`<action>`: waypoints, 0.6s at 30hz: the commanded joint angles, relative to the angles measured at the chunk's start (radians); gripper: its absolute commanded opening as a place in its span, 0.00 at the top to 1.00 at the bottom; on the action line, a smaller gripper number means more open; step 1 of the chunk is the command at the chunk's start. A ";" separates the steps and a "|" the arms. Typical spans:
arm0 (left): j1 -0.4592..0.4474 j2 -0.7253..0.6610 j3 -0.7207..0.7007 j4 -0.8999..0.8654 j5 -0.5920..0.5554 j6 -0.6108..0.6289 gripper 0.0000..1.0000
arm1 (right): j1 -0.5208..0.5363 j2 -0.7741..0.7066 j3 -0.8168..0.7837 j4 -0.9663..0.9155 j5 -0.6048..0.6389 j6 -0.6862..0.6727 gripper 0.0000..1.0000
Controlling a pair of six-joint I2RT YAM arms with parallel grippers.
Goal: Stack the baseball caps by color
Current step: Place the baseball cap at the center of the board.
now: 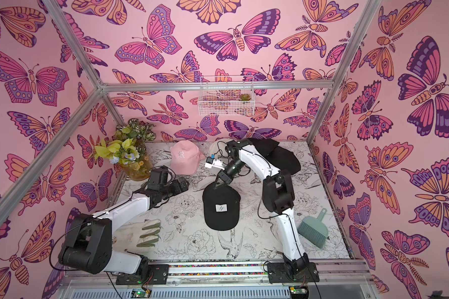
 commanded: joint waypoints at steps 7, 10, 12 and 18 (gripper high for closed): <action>0.006 0.003 -0.014 -0.027 0.017 0.038 0.00 | -0.038 0.181 0.191 -0.054 0.038 0.056 0.99; 0.005 0.011 -0.012 -0.027 0.026 0.039 0.00 | -0.040 0.178 0.171 -0.005 0.053 0.093 0.96; 0.006 0.015 -0.011 -0.027 0.031 0.039 0.00 | -0.040 0.182 0.173 0.022 0.070 0.122 0.95; 0.006 0.027 -0.008 -0.027 0.044 0.035 0.00 | -0.040 0.188 0.192 0.117 0.128 0.215 0.93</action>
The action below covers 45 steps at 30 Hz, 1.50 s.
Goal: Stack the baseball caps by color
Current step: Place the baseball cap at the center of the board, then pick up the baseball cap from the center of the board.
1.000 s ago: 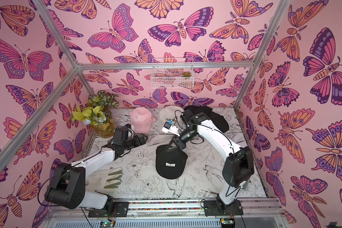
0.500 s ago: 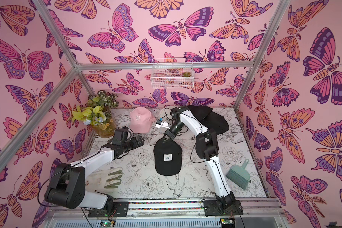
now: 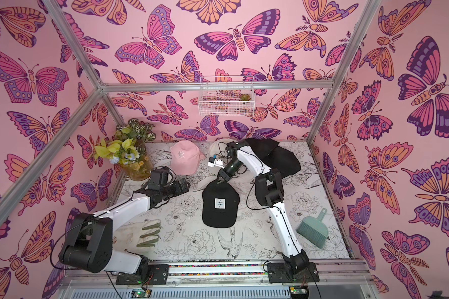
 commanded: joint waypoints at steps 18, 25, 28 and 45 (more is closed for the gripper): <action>0.006 0.016 -0.003 -0.015 0.071 0.027 0.00 | -0.025 -0.355 -0.220 0.526 0.400 0.514 0.01; 0.006 0.032 0.002 0.001 0.090 -0.003 0.00 | -0.203 -0.795 -0.972 1.248 0.583 0.889 0.01; 0.005 0.030 -0.003 0.019 0.048 -0.039 0.00 | -0.345 -0.882 -1.166 1.401 0.606 1.040 0.01; 0.000 0.077 0.016 0.054 0.080 -0.053 0.00 | -0.791 -0.627 -1.068 1.302 0.431 0.866 0.00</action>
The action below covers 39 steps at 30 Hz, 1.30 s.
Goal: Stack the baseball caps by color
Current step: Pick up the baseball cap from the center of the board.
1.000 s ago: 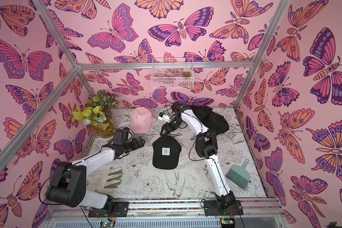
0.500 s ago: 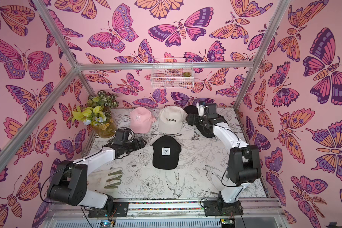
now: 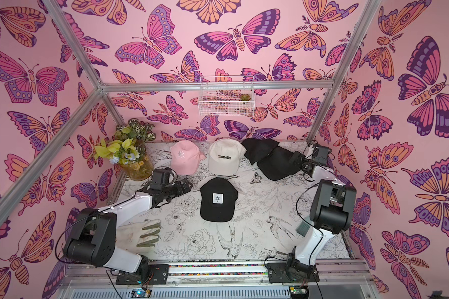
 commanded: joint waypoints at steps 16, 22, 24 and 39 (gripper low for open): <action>0.000 0.024 0.011 0.040 0.037 -0.019 0.00 | -0.018 0.336 0.222 0.244 -0.554 0.175 0.23; -0.002 0.032 0.014 0.041 0.049 -0.023 0.00 | -0.015 0.262 0.173 0.290 -0.576 0.187 0.96; -0.002 0.037 0.020 0.041 0.056 -0.026 0.00 | -0.016 0.213 0.139 0.304 -0.563 0.193 1.00; -0.085 0.163 0.179 0.197 0.429 -0.127 0.00 | 0.050 -0.312 -0.251 0.586 -0.233 0.605 1.00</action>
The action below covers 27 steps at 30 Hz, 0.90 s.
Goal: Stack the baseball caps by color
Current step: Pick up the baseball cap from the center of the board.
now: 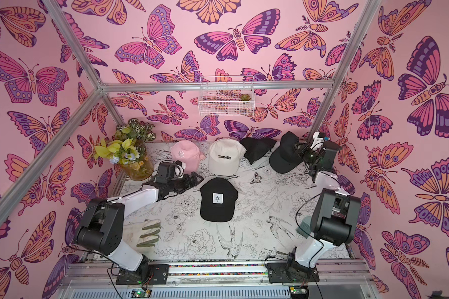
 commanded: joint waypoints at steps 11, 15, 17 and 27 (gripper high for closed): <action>-0.128 0.069 0.098 0.355 0.169 -0.250 0.00 | 0.371 -0.247 -0.170 0.245 0.421 0.276 1.00; -0.129 0.098 0.110 0.474 0.147 -0.314 0.00 | 0.441 -0.211 -0.172 0.400 0.416 0.382 1.00; -0.129 0.110 0.106 0.539 0.127 -0.340 0.00 | 0.468 -0.195 -0.170 0.445 0.430 0.432 1.00; -0.126 0.204 0.229 0.629 0.168 -0.357 0.04 | 0.543 -0.135 -0.096 0.513 0.319 0.497 1.00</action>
